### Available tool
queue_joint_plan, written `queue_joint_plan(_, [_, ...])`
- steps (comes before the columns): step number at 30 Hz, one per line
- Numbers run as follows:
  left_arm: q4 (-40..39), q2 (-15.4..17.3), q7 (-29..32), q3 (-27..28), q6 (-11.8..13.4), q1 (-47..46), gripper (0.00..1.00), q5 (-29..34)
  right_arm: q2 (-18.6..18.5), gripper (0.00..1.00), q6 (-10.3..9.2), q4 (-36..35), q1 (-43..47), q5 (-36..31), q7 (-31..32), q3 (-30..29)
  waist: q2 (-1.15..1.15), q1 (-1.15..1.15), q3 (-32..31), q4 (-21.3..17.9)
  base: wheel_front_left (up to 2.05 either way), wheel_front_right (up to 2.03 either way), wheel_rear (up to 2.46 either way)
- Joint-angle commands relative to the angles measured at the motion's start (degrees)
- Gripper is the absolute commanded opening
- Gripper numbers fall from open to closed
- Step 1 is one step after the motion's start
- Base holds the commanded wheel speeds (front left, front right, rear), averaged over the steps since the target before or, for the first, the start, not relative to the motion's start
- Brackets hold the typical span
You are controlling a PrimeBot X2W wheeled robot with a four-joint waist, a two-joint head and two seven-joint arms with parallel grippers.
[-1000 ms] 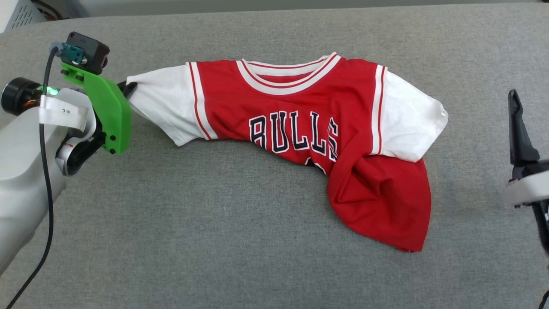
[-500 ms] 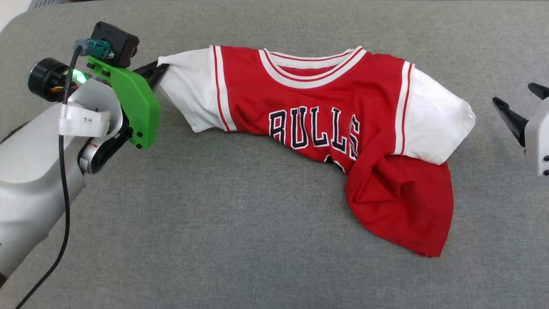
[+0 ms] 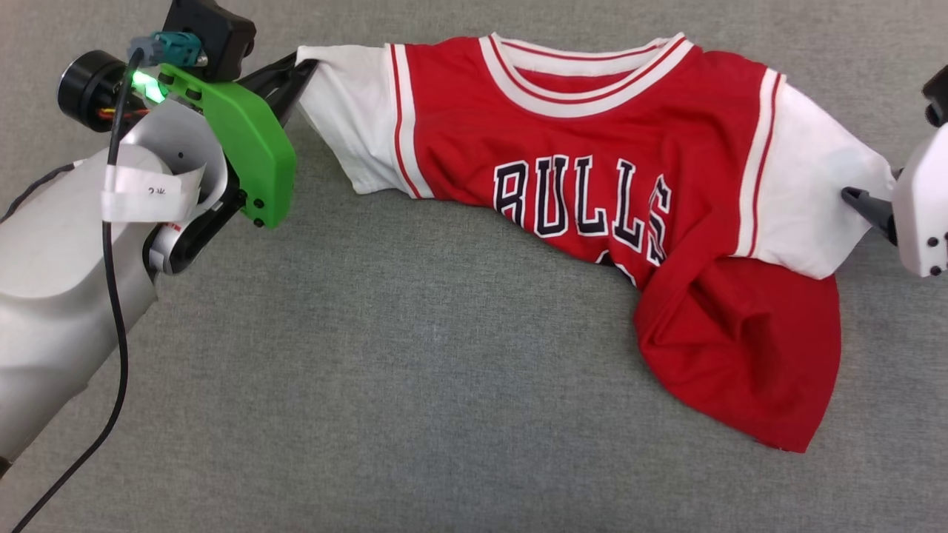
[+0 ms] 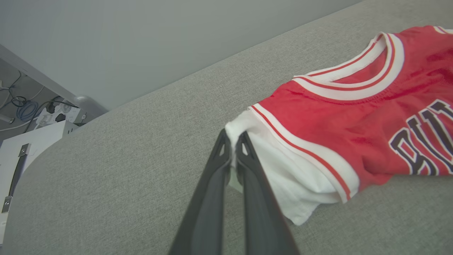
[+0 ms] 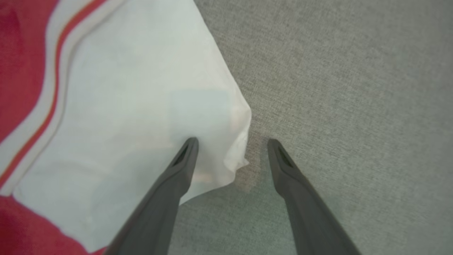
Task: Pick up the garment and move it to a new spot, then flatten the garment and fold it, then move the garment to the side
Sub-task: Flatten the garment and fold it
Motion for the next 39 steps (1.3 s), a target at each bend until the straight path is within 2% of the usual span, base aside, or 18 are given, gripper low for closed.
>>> queue_joint_plan(1, [0.0, -0.3, -0.6, 0.3, 0.2, -0.9, 0.0, 0.9, 0.5, 1.0, -0.02, 0.9, -0.9, 0.4, -0.3, 1.0, 0.0, 0.0, 1.9, 1.3, 0.0, 0.0, 0.0])
queue_joint_plan(8, [1.2, -0.9, -1.1, 0.2, -0.3, -1.4, 0.0, 1.0, 1.6, 1.0, -0.02, 4.7, 0.5, 3.2, 0.0, 6.8, 0.0, 0.0, 2.4, 1.5, 0.0, 0.0, 0.0])
queue_joint_plan(9, [1.4, -1.0, -1.2, 0.2, -0.4, -1.3, 0.0, 1.0, 1.4, 0.44, -0.02, 4.8, 0.5, 3.4, -0.4, 7.4, 0.0, 0.0, 2.2, 1.4, 0.0, 0.0, 0.0])
queue_joint_plan(10, [1.7, -1.0, -1.3, 0.1, -0.5, -1.3, 0.0, 0.9, 1.1, 0.0, -0.02, 4.8, 0.5, 3.6, -1.1, 8.1, 0.0, 0.0, 2.0, 1.2, 0.0, 0.0, 0.0])
queue_joint_plan(20, [3.8, -1.3, -4.4, 0.4, -1.6, -0.1, 0.0, 0.4, 0.0, 0.0, -0.02, 5.7, -2.1, 3.8, -15.2, 7.3, 0.0, 0.0, -4.0, -0.6, 0.0, 0.0, 0.0])
queue_joint_plan(27, [2.2, -0.1, -7.8, 1.3, -0.8, -0.1, 0.0, 1.4, -1.1, 0.0, -0.02, 3.8, -2.2, 2.7, -23.6, 4.3, 0.0, 0.0, -10.3, -1.8, 0.0, 0.0, 0.0])
queue_joint_plan(39, [-8.5, 3.9, -9.4, 3.8, 3.0, -3.6, 0.0, 4.0, -2.5, 0.0, -0.02, -5.1, -2.1, -0.2, -27.6, -4.1, 0.0, 0.0, -17.0, -3.7, 0.0, 0.0, 0.0])
